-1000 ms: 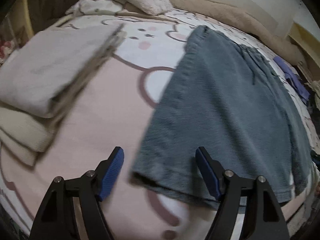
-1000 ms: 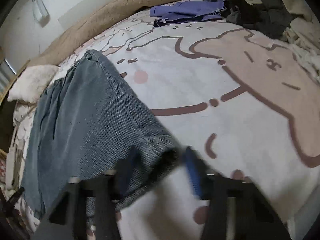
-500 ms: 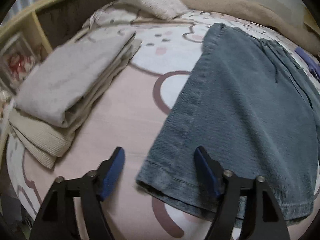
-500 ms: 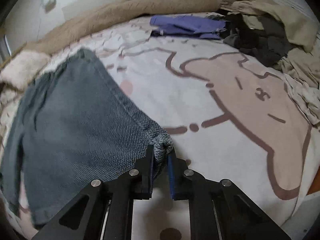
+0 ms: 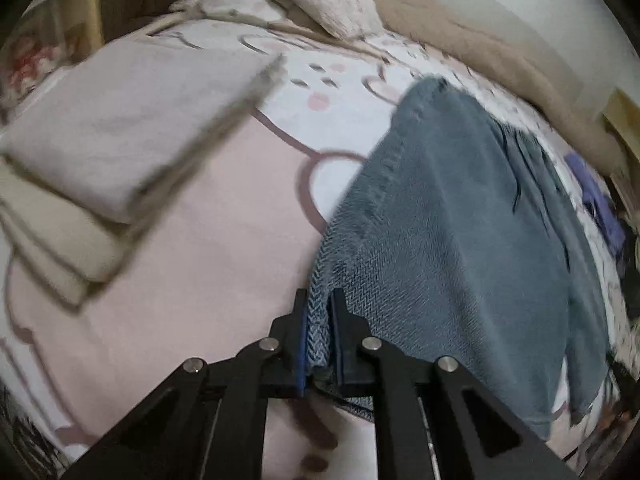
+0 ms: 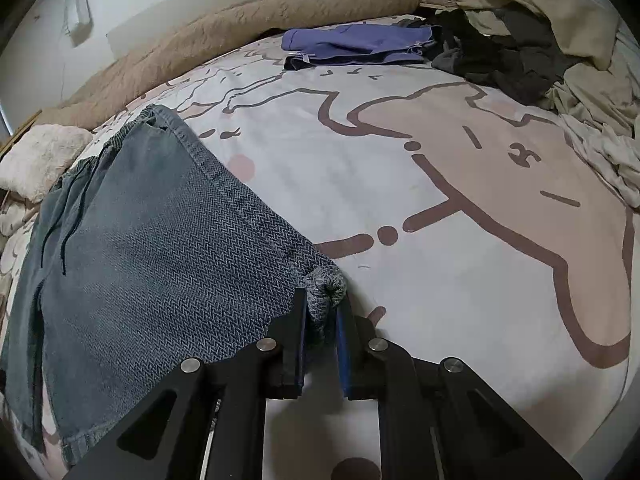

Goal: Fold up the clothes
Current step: 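Grasp the leg hem of the shorts with the right tool, then pull the hem with the right tool to straighten the shorts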

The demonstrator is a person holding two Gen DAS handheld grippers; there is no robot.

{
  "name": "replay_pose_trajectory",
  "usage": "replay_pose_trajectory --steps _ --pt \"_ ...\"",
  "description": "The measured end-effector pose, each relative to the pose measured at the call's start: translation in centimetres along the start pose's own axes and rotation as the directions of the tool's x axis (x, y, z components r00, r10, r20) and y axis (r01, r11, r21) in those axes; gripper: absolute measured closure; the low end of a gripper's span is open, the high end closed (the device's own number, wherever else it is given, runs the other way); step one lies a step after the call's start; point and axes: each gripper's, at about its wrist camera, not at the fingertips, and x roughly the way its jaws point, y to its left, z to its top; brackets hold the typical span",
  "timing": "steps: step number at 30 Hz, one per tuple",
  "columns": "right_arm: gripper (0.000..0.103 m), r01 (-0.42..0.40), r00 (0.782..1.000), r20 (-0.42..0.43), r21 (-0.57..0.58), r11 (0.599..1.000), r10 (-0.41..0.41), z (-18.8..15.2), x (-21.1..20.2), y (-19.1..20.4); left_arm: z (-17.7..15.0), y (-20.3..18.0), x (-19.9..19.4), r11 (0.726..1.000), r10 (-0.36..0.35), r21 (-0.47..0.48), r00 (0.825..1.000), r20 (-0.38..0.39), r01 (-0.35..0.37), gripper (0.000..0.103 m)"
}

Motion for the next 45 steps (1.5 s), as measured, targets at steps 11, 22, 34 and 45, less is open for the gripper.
replay_pose_trajectory --steps 11,22,34,45 --pt "0.091 -0.067 0.998 -0.017 -0.01 0.998 0.067 -0.1 -0.6 -0.2 -1.0 -0.8 0.1 0.97 0.205 0.126 0.978 0.045 -0.209 0.088" --pt "0.053 -0.221 0.971 -0.057 0.138 0.965 0.231 0.3 0.0 -1.0 -2.3 -7.4 -9.5 0.942 -0.173 0.323 0.96 0.22 0.096 0.043" --pt "0.053 -0.363 0.915 -0.047 0.342 0.867 0.402 1.3 -0.7 -6.1 -5.7 -29.7 -8.8 0.611 -0.603 0.655 0.798 0.021 0.445 0.038" --pt "0.07 -0.429 0.867 -0.182 0.203 0.88 0.464 3.5 1.6 -6.2 -13.8 -42.0 0.0 0.469 -0.488 0.742 0.841 -0.234 0.479 0.038"
